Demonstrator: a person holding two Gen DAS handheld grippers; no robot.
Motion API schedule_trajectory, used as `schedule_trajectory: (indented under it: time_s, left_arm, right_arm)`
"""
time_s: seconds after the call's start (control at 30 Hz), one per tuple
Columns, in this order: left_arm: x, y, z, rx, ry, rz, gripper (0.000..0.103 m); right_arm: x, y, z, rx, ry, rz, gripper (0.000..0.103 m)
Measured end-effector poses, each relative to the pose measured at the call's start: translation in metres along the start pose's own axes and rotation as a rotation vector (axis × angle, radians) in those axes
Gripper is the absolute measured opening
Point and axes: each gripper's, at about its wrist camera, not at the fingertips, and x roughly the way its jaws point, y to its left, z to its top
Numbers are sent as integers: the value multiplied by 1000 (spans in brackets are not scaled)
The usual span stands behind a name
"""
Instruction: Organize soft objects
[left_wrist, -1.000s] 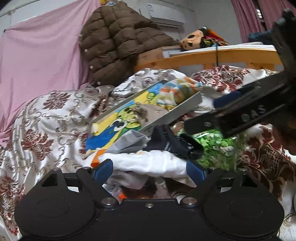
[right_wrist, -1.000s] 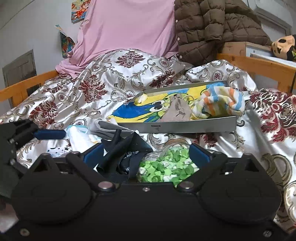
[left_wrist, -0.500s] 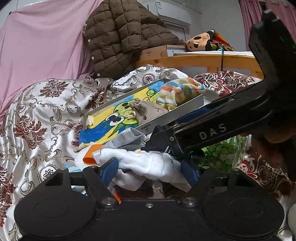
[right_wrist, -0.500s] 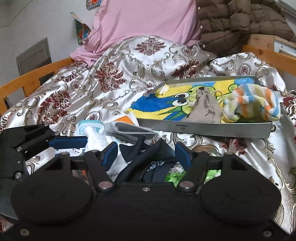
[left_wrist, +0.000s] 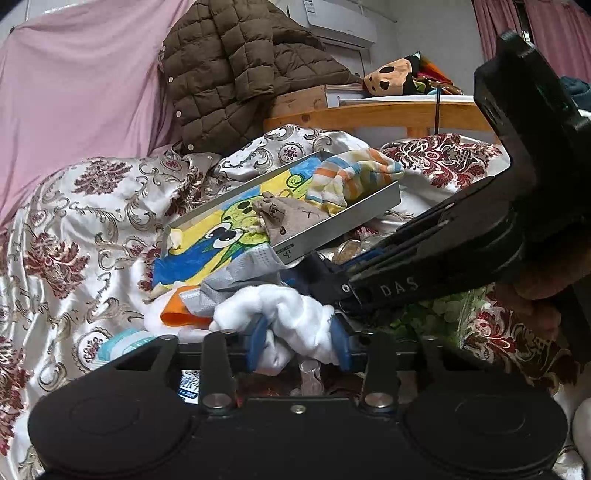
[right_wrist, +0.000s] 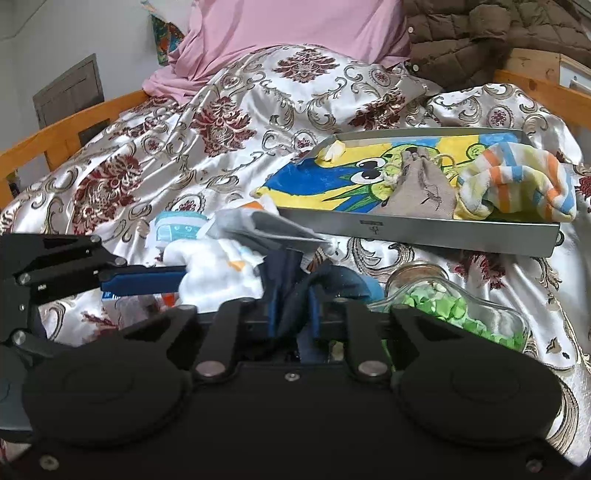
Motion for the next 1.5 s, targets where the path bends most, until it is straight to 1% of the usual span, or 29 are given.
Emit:
schedule_trajectory:
  time_s: [0.07,0.1,0.13,0.2,0.27,0.43,0.5,0.73,0.9,1.0,1.2,1.37,1.5]
  left_arm:
    - [-1,-1,0,3,-3,1,34]
    - [-1,-2,0,5,-4,-3,29]
    - [-2,-3,0,13,-3,-8,26]
    - [-3,-8,-1,45,-7,0,25]
    - [-3,-11,-2,70,-7,-1,21]
    - [-5,-8,0,36,-9,-9,10]
    - [-7,-6,1,13,-7,-4,9]
    - [-17,1,10,-41,-37,38,6]
    - [-32,6,18,-66,-117,58,6]
    - [-42,9,25,-79,-160,56,6]
    - [-57,11,37,-104,-223,66,5]
    - [-67,10,43,-124,-245,71,5]
    - [-69,6,52,-118,-258,78,5]
  right_arm:
    - [-1,4,-1,-16,3,-2,5]
    - [-2,5,-1,-22,3,-1,5]
    - [-3,6,-2,-26,4,-1,4]
    - [-4,8,-2,-33,6,-6,3]
    - [-7,7,-4,-32,8,-4,3]
    - [-14,7,-6,-51,-15,-21,1]
    - [-19,7,-6,-64,-32,-31,0]
    - [-36,0,-2,-86,-85,-75,0]
    - [-52,-9,5,-76,-141,-104,0]
    - [-63,-17,9,-55,-174,-120,0]
    - [-84,-35,14,-20,-232,-138,0]
    - [-95,-48,18,7,-266,-150,0]
    - [-102,-54,20,16,-283,-155,0]
